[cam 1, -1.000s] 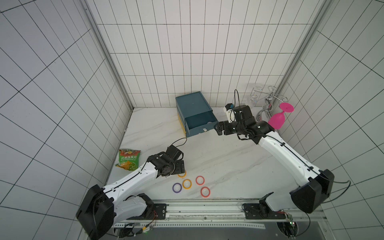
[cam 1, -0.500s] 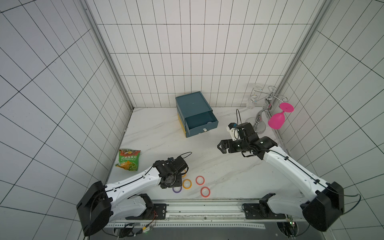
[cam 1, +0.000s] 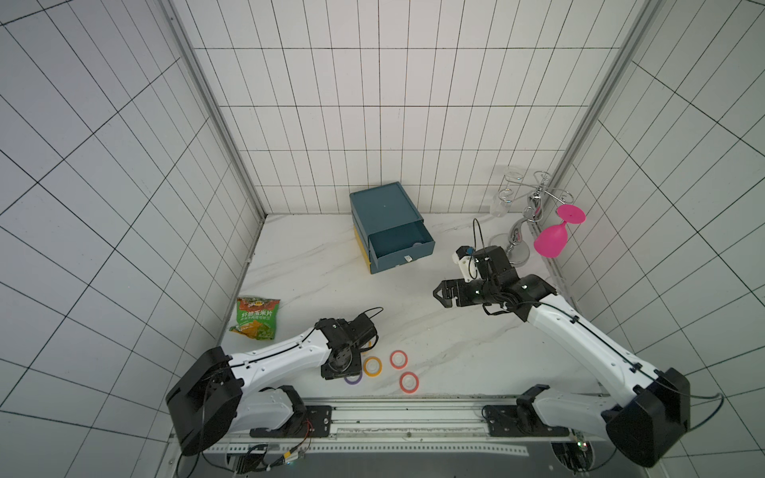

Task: Place the transparent tape into the drawer according to color
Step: Pick up the tape at the center of the board.

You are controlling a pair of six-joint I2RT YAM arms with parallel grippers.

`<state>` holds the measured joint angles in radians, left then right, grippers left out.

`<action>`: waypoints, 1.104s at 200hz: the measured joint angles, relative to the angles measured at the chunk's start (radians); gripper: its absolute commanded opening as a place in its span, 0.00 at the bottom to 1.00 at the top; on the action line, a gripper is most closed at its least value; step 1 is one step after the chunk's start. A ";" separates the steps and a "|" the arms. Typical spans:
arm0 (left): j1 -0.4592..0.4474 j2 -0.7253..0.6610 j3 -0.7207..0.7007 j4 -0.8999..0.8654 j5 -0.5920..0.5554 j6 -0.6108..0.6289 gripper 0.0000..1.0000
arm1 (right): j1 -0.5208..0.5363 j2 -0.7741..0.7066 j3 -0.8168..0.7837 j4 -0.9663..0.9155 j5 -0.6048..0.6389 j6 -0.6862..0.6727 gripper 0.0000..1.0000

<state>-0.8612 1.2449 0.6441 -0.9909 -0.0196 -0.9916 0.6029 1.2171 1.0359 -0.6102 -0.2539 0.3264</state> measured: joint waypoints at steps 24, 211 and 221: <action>0.000 0.004 -0.021 0.014 0.021 -0.003 0.49 | -0.009 -0.002 -0.003 0.000 -0.002 0.000 0.99; 0.002 0.057 -0.017 0.041 0.035 -0.015 0.00 | -0.053 -0.002 -0.055 0.027 -0.055 0.009 0.99; 0.011 0.047 -0.012 0.027 0.011 -0.015 0.00 | -0.059 -0.002 -0.063 0.033 -0.062 0.011 0.99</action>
<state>-0.8505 1.2922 0.6323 -0.9642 -0.0086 -1.0065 0.5438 1.2152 0.9726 -0.5770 -0.3161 0.3378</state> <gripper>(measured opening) 0.165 0.987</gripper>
